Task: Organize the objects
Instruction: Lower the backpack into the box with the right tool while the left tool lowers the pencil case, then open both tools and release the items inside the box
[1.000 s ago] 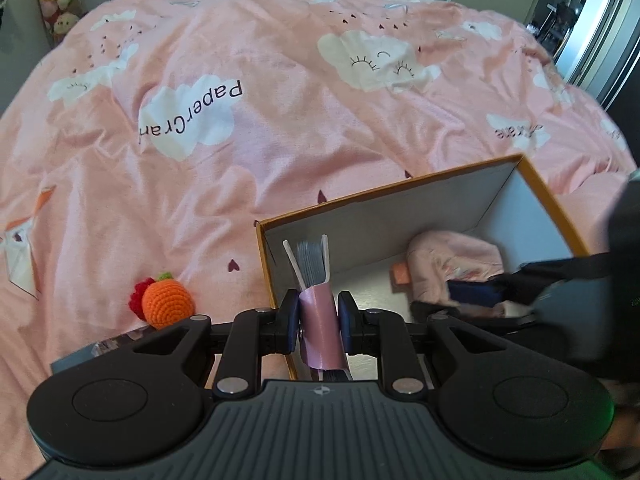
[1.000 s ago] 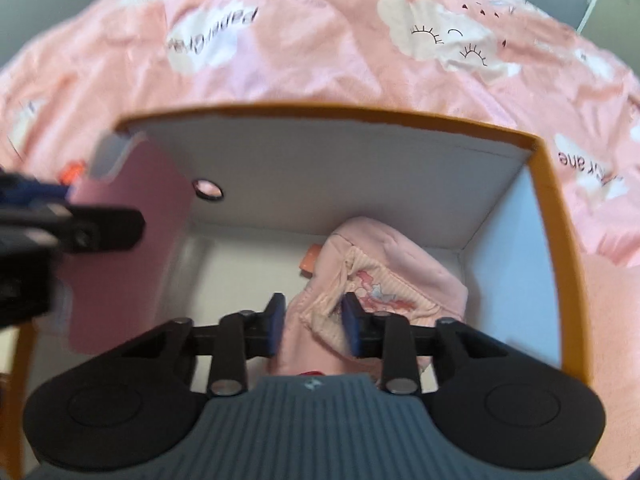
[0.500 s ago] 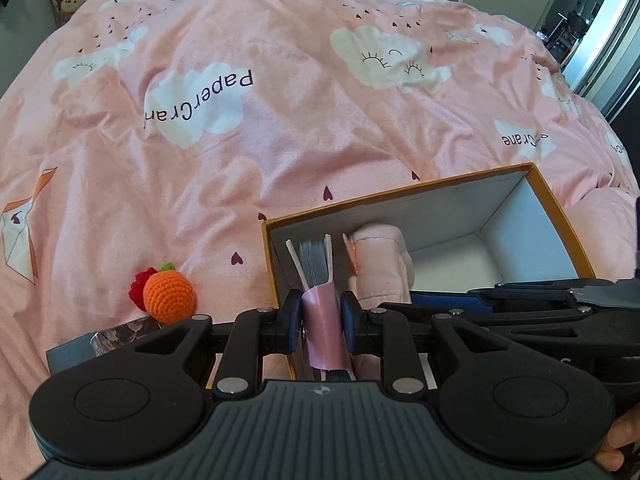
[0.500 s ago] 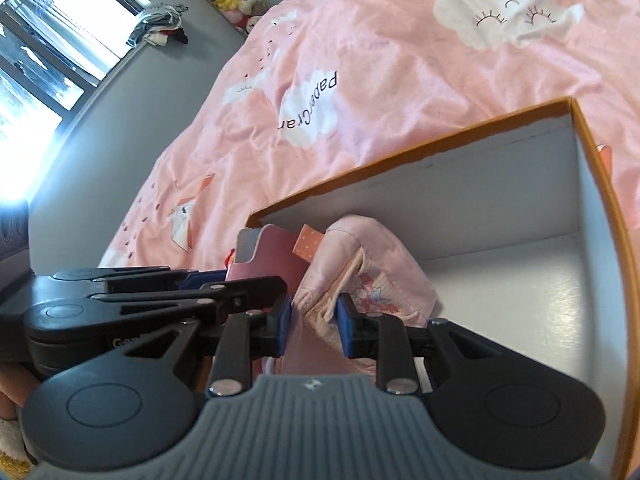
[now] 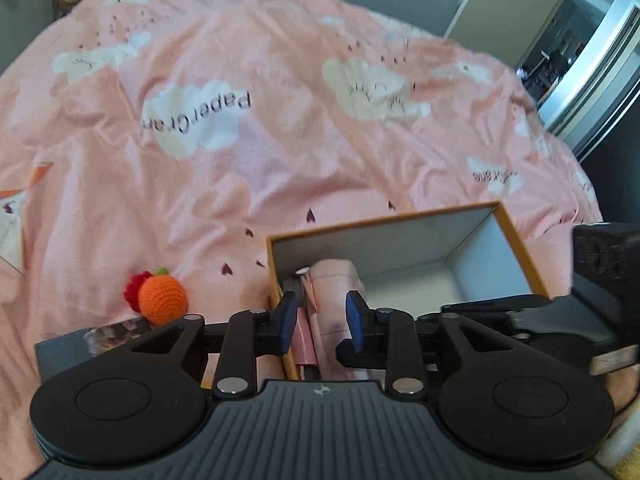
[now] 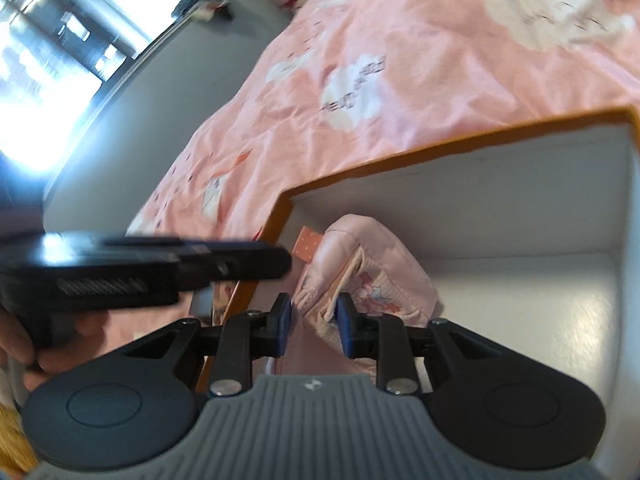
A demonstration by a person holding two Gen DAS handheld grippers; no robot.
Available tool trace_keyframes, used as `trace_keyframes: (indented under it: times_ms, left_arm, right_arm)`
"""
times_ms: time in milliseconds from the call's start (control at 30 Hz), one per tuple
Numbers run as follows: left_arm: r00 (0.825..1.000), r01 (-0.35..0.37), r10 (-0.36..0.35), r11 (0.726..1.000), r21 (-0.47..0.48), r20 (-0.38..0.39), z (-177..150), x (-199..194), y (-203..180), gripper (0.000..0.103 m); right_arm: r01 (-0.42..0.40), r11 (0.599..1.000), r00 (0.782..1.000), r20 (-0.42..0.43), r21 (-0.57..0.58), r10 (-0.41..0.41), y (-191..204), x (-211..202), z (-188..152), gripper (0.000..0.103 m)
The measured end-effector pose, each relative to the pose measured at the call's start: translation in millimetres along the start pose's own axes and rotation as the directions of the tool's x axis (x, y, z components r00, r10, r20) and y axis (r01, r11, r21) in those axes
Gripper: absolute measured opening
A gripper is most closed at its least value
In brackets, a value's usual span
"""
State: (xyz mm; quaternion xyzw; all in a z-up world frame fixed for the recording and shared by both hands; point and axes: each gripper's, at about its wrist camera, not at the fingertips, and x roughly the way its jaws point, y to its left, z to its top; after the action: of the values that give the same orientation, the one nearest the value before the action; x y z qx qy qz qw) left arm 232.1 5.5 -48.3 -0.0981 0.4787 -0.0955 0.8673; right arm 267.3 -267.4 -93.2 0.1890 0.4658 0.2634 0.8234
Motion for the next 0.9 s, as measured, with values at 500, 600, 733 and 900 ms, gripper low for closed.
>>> trace_keyframes:
  times_ms: [500, 600, 733, 900]
  left_arm:
    - [1.000, 0.003, -0.003, 0.988, -0.152, 0.003, -35, -11, 35, 0.041]
    - [1.000, 0.009, -0.007, 0.984, -0.177, 0.014, -39, -11, 36, 0.041]
    - [0.999, 0.017, -0.009, 0.977, -0.211, 0.041, -42, -14, 38, 0.041]
    - [0.997, 0.020, -0.002, 0.973, -0.230, 0.078, -47, -17, 40, 0.041]
  right_arm:
    - [0.135, 0.987, 0.989, -0.066, 0.089, -0.129, 7, 2, 3, 0.066]
    - [0.180, 0.979, 0.982, -0.074, 0.097, -0.173, 20, 7, -5, 0.077]
    - [0.294, 0.954, 0.955, -0.065, 0.052, -0.290, 30, 15, -16, 0.077]
    - [0.256, 0.959, 0.967, -0.037, 0.119, -0.253, 21, 18, -24, 0.082]
